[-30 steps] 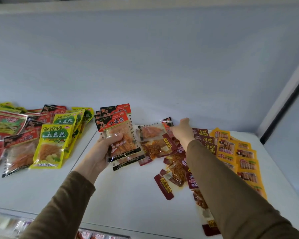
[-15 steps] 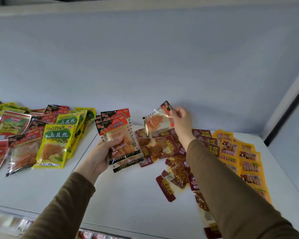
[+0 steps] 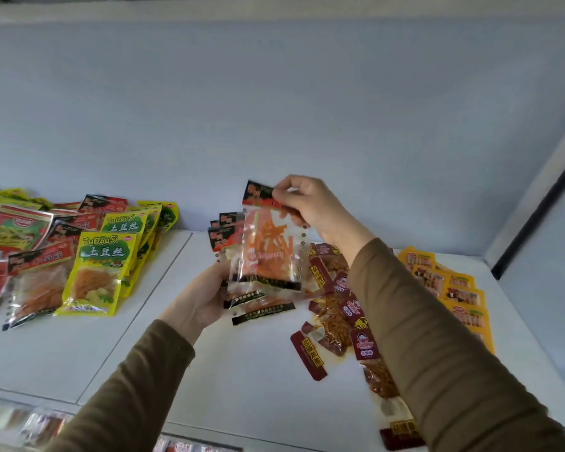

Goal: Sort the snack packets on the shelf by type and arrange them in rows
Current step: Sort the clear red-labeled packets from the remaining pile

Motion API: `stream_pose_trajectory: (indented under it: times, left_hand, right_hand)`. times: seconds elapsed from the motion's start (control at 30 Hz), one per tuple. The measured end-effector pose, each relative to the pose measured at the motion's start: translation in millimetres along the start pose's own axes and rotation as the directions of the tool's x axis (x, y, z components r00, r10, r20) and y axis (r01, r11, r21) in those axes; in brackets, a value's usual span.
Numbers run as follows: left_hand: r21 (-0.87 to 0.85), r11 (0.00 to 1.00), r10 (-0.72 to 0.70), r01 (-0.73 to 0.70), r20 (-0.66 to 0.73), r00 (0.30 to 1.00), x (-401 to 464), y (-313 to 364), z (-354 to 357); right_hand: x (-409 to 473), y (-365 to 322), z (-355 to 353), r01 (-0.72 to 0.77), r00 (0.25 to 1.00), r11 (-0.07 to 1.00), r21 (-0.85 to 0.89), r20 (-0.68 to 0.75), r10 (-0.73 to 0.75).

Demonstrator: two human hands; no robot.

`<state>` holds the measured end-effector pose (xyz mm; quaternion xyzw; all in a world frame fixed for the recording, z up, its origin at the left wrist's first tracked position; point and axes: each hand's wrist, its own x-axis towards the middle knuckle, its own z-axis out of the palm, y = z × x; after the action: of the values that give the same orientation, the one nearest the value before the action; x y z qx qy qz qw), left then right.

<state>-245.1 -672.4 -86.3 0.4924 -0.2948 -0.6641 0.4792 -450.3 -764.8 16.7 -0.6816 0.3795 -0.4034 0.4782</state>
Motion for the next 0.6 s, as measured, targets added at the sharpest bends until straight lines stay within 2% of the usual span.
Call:
stream_pose_trajectory:
  times: [0.07,0.13,0.2,0.27,0.37,0.47,0.5,0.53,0.6]
  left_hand:
    - [-0.054,0.998,-0.024,0.028,0.083,0.996,-3.1,2.0,4.1]
    - [-0.028,0.999,-0.025,0.028,0.088,0.996,-5.4,4.6,8.1]
    - [0.073,0.997,-0.007,0.002,0.067,0.998,-6.8,3.3,8.0]
    - [0.068,0.998,-0.015,0.008,0.113,0.994,-8.5,1.5,7.4]
    - [0.018,0.999,-0.032,0.029,0.140,0.990,-9.5,0.6,6.0]
    - [-0.030,1.000,0.004,-0.001,0.093,0.996,-8.7,1.8,0.7]
    - [-0.045,0.999,0.023,-0.019,0.076,0.997,-9.2,4.0,-1.0]
    - [-0.043,0.998,0.047,-0.045,0.062,0.997,-9.3,6.8,-2.7]
    - [-0.003,0.995,0.098,-0.098,0.028,0.995,-9.9,14.9,-5.0]
  right_hand:
    - [1.4,12.1,10.2,-0.043,0.998,0.978,-0.204,0.041,0.052]
    - [3.6,24.3,20.7,-0.041,0.998,0.924,-0.380,0.021,0.053]
    - [5.1,34.0,29.6,-0.040,0.999,0.891,-0.452,-0.013,0.039]
    - [4.6,41.2,36.9,-0.054,0.998,0.890,-0.452,-0.051,0.035]
    - [0.2,45.9,44.7,-0.098,0.988,0.936,-0.338,-0.147,0.050]
    - [-10.3,46.6,45.4,-0.103,0.942,0.979,-0.175,-0.332,0.040]
    - [-15.2,46.8,45.2,-0.114,0.935,0.989,-0.095,-0.347,0.075]
    - [-20.8,46.1,46.8,-0.161,0.940,0.987,0.010,-0.302,0.156]
    - [-32.5,46.2,57.2,-0.346,0.928,0.923,0.168,-0.085,0.364]
